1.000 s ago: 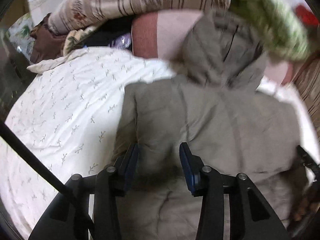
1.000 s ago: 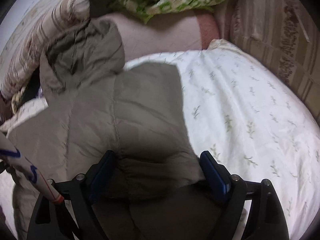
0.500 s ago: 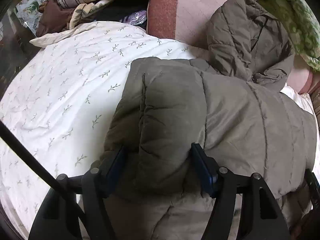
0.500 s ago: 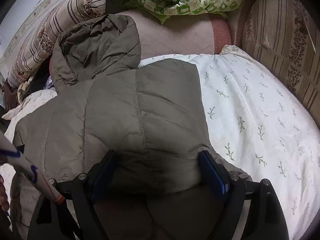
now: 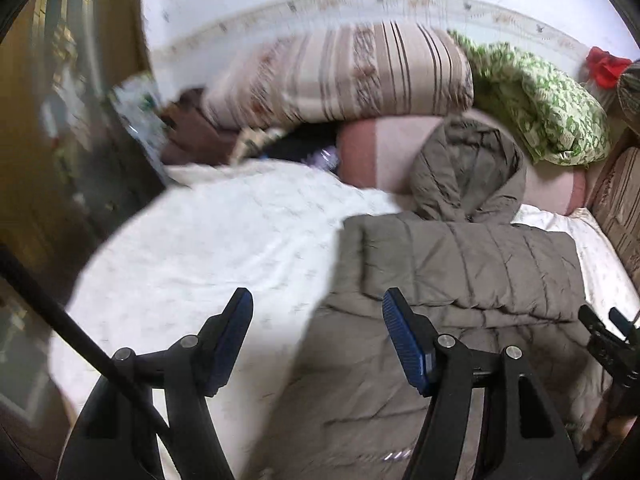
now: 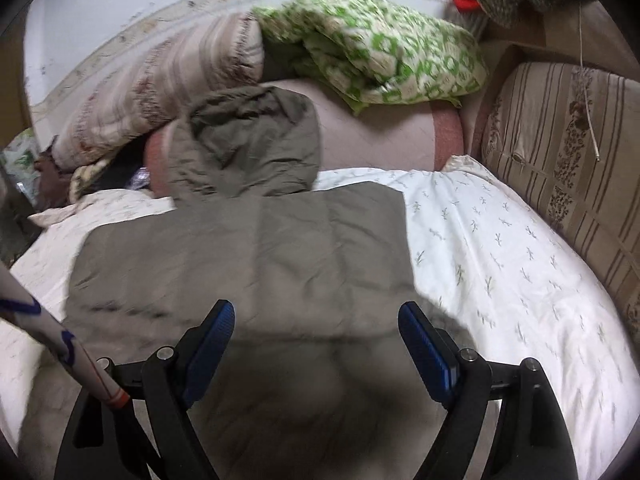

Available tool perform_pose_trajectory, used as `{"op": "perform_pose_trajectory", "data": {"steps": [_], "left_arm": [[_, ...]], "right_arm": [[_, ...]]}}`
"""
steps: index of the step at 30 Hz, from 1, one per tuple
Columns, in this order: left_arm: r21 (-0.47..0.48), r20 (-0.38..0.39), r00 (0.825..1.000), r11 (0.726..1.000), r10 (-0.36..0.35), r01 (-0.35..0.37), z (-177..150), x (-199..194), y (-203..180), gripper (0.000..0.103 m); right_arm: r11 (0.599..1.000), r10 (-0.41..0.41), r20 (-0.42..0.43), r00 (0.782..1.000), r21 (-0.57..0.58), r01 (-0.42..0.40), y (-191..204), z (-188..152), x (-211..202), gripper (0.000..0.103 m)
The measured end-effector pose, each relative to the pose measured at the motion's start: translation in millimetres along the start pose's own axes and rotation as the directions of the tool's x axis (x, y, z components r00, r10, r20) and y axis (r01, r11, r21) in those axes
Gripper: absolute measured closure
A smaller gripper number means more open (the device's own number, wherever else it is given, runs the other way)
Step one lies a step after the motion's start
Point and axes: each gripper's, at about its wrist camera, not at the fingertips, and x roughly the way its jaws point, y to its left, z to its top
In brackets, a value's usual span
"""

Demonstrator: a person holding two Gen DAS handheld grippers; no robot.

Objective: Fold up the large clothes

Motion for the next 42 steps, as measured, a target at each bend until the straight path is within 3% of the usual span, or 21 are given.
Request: {"op": "perform_pose_trajectory", "data": {"steps": [7, 12, 23, 30, 42], "left_arm": [[-0.031, -0.002, 1.0, 0.999, -0.021, 0.021, -23, -52, 22, 0.037], [-0.07, 0.01, 0.998, 0.996, -0.055, 0.056, -34, -83, 36, 0.037], [-0.053, 0.1, 0.994, 0.998, -0.037, 0.042, -34, -125, 59, 0.033], [-0.039, 0.058, 0.997, 0.997, -0.059, 0.061, -29, -110, 63, 0.033], [-0.028, -0.028, 0.994, 0.994, -0.105, 0.104, -10, -29, 66, 0.033]], "right_arm": [[0.995, 0.104, -0.019, 0.994, 0.016, -0.103, 22, -40, -86, 0.015], [0.991, 0.132, -0.038, 0.991, -0.018, -0.133, 33, -54, -143, 0.015], [0.977, 0.21, 0.087, 0.974, -0.059, -0.206, 60, 14, -250, 0.014], [0.982, 0.184, 0.09, 0.979, -0.057, -0.18, 74, 46, -254, 0.014], [0.986, 0.102, 0.021, 0.995, -0.134, -0.098, 111, 71, -199, 0.014]]}}
